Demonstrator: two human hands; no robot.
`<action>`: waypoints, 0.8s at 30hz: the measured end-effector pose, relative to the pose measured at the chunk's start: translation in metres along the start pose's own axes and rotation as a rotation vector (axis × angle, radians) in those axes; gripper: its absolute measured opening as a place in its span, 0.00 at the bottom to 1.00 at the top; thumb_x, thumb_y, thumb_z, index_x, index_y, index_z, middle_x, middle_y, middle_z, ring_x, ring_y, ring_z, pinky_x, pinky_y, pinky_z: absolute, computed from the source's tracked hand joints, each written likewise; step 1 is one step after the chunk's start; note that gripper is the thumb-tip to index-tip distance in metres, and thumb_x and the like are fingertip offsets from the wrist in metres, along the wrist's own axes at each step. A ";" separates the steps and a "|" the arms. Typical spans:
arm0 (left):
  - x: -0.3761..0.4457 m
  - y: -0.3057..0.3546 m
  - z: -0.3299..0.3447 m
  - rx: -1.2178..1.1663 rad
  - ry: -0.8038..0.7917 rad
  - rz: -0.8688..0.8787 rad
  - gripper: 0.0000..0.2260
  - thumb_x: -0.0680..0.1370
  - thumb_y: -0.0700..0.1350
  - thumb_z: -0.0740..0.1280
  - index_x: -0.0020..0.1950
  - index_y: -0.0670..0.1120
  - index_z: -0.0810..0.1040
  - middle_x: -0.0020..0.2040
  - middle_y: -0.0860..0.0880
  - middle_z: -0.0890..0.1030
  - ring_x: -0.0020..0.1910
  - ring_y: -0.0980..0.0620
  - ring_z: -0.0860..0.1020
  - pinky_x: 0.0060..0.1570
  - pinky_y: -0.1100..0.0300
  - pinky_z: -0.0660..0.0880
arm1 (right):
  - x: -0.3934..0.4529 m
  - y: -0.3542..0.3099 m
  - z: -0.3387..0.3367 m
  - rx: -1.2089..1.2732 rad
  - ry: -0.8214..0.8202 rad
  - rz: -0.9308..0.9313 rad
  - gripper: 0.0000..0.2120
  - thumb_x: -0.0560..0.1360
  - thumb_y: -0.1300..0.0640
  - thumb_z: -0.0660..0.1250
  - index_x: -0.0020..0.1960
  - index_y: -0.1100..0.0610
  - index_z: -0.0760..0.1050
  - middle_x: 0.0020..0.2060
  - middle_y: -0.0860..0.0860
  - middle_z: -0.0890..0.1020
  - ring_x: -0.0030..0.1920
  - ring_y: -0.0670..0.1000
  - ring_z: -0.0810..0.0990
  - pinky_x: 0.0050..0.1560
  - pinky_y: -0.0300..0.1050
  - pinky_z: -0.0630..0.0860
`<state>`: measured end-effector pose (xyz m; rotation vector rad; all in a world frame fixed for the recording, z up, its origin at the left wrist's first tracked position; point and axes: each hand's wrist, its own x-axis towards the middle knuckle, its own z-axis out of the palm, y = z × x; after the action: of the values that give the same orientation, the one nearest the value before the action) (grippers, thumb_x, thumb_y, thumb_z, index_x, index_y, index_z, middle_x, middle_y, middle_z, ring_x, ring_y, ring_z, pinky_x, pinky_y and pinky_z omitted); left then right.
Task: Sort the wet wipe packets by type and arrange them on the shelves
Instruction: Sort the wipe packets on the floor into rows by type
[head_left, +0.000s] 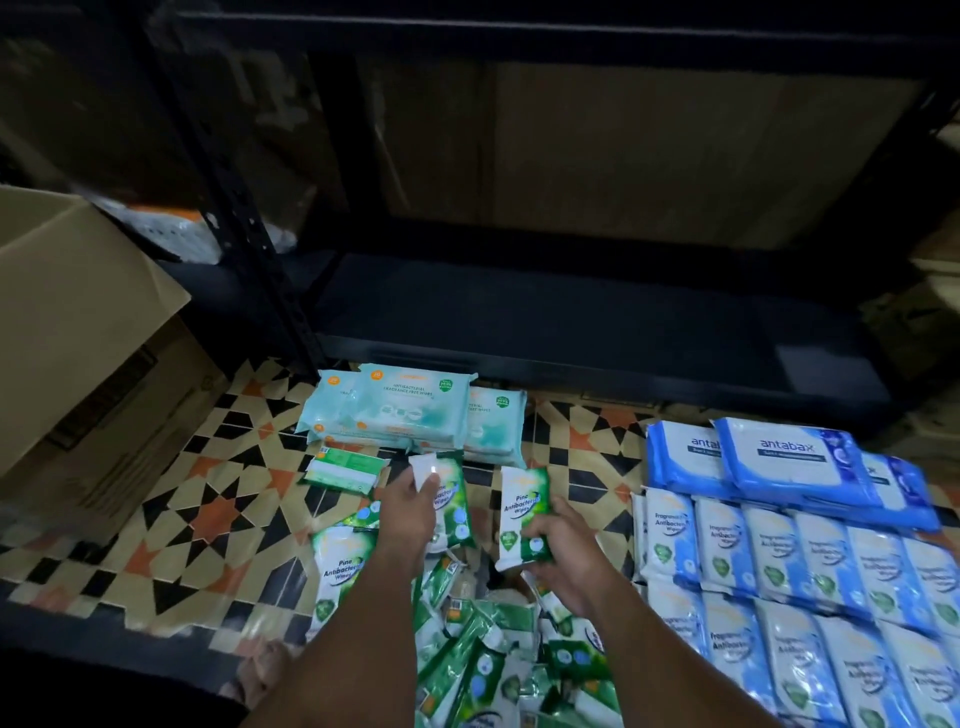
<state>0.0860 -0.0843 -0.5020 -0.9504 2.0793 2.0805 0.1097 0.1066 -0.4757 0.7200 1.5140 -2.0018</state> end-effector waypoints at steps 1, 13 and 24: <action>0.002 -0.001 0.003 0.026 -0.027 -0.020 0.16 0.84 0.40 0.63 0.71 0.36 0.74 0.59 0.45 0.80 0.64 0.44 0.76 0.62 0.49 0.72 | 0.000 0.001 -0.001 -0.044 0.029 0.008 0.24 0.78 0.70 0.62 0.69 0.51 0.68 0.62 0.52 0.74 0.57 0.56 0.75 0.47 0.56 0.78; 0.042 -0.016 0.027 0.547 -0.167 -0.050 0.23 0.84 0.36 0.57 0.79 0.37 0.60 0.76 0.36 0.64 0.37 0.54 0.76 0.33 0.63 0.66 | 0.050 0.026 0.030 -0.439 0.300 -0.133 0.25 0.79 0.66 0.62 0.74 0.50 0.66 0.51 0.50 0.80 0.47 0.52 0.79 0.48 0.47 0.77; 0.056 -0.037 0.036 0.813 0.072 0.180 0.17 0.81 0.42 0.65 0.70 0.44 0.78 0.56 0.36 0.81 0.52 0.38 0.81 0.54 0.49 0.78 | 0.066 0.015 0.018 -0.985 0.456 -0.275 0.16 0.76 0.59 0.67 0.63 0.52 0.79 0.47 0.56 0.84 0.46 0.57 0.81 0.41 0.43 0.72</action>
<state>0.0437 -0.0687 -0.5634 -0.7125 2.7447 1.0311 0.0705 0.0795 -0.5268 0.5524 2.6488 -0.9954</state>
